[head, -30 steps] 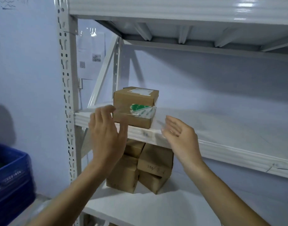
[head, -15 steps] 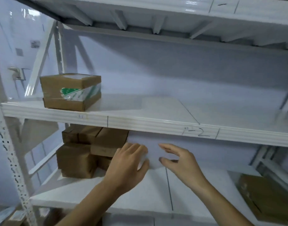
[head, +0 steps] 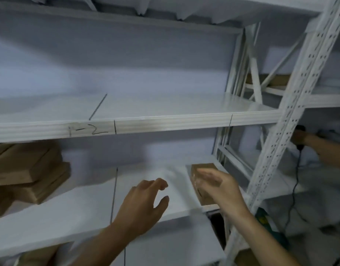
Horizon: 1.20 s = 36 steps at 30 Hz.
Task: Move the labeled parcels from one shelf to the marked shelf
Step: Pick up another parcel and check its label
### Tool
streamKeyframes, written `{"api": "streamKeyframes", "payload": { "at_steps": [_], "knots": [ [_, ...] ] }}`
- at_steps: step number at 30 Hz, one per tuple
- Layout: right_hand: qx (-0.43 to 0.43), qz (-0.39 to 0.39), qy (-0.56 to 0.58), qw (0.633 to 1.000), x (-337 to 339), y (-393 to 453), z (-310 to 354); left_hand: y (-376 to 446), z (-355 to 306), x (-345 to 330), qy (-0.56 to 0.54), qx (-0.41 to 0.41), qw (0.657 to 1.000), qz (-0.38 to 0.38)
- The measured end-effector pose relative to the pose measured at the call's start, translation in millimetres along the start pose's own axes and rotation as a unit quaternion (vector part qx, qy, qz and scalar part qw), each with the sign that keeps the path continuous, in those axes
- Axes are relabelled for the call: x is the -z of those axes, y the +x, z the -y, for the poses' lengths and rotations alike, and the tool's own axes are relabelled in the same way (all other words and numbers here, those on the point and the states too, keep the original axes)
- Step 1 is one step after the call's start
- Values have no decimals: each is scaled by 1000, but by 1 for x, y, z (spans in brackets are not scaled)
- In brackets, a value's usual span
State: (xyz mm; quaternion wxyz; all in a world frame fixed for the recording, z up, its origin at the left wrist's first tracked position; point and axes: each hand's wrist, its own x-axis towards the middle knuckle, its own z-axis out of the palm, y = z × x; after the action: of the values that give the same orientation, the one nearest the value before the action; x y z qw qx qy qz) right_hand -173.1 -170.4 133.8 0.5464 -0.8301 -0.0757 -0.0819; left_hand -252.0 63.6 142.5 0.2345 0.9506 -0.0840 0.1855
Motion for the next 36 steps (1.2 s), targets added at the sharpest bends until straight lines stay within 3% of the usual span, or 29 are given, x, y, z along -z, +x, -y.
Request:
{"api": "streamKeyframes", "payload": {
  "at_steps": [8,14,17,21,23,27,30,32,33,35,36],
  "knots": [
    [-39,-49,18,998,25,52,-70,49,-3,-84,-36,25,998,50],
    [-68,-70,-126,987,5,112,-136,90,47,-158,-92,82,991,45],
    [-79,-30,-268,960,-10,142,-173,96,59,-187,-107,105,988,44],
    [-125,96,-424,892,-38,174,-204,108,67,-209,-100,114,986,65],
    [-135,120,-470,864,-47,182,-215,116,68,-217,-102,116,986,64],
    [-110,117,-487,859,-47,190,-225,126,60,-225,-140,149,979,27],
    [-127,108,-398,902,-29,188,-226,128,50,-232,-165,178,970,4],
    [-190,74,-169,964,-7,180,-221,126,42,-234,-196,209,958,-30],
    [-207,51,-29,977,3,174,-217,125,37,-235,-221,228,947,-49],
    [-224,25,176,958,19,167,-215,127,22,-235,-285,256,921,-74],
    [-246,27,265,932,26,165,-215,130,14,-234,-317,272,905,-74]
  ]
}}
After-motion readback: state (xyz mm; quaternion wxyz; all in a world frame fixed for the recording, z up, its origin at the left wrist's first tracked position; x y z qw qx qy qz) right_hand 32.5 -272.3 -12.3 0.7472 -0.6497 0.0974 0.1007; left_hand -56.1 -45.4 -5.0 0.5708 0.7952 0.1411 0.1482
